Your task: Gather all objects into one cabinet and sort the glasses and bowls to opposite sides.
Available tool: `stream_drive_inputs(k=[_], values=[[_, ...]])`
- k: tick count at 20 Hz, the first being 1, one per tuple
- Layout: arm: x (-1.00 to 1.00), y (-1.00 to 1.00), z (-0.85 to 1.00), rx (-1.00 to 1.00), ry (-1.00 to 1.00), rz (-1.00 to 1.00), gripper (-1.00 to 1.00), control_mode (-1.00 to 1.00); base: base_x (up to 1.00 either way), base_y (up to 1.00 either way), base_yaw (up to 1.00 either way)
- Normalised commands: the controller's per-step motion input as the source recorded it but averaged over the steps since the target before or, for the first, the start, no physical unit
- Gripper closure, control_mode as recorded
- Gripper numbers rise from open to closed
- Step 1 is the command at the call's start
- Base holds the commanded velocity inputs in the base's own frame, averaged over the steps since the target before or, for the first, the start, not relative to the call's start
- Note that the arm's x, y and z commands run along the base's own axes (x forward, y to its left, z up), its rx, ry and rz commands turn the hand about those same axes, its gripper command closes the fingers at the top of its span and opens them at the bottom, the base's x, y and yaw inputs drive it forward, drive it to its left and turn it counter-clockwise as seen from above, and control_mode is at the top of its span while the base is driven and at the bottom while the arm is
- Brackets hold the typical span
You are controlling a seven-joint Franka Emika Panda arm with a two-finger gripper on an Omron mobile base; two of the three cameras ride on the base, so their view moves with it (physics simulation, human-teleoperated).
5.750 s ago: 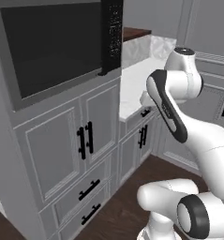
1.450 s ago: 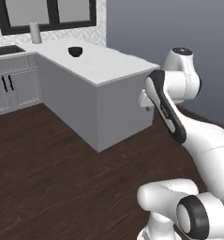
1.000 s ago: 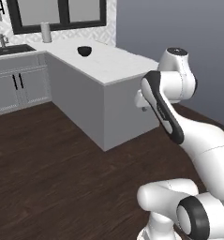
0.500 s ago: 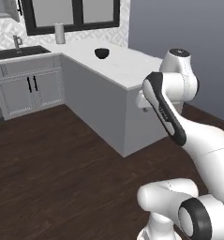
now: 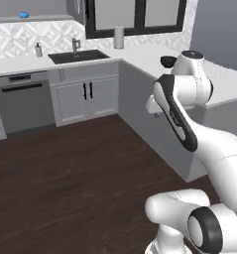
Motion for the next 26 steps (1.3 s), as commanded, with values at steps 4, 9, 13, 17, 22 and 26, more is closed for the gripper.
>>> stream_drive_inputs(k=[4,9,13,17,22,26], values=[[0.0,0.0,0.0,0.0,0.0,0.0,-1.0,1.0,0.71,0.39,0.49],[0.0,0.0,0.0,0.0,0.0,0.0,-1.0,1.0,0.75,0.01,0.46],[0.0,0.0,0.0,0.0,0.0,0.0,-1.0,1.0,0.93,0.0,0.17],[0.0,0.0,0.0,0.0,0.0,0.0,-1.0,1.0,1.0,0.0,0.03],[0.0,0.0,0.0,0.0,0.0,0.0,-1.0,1.0,1.0,0.0,0.0],[0.0,0.0,0.0,0.0,0.0,0.0,-1.0,1.0,1.0,0.0,0.0]])
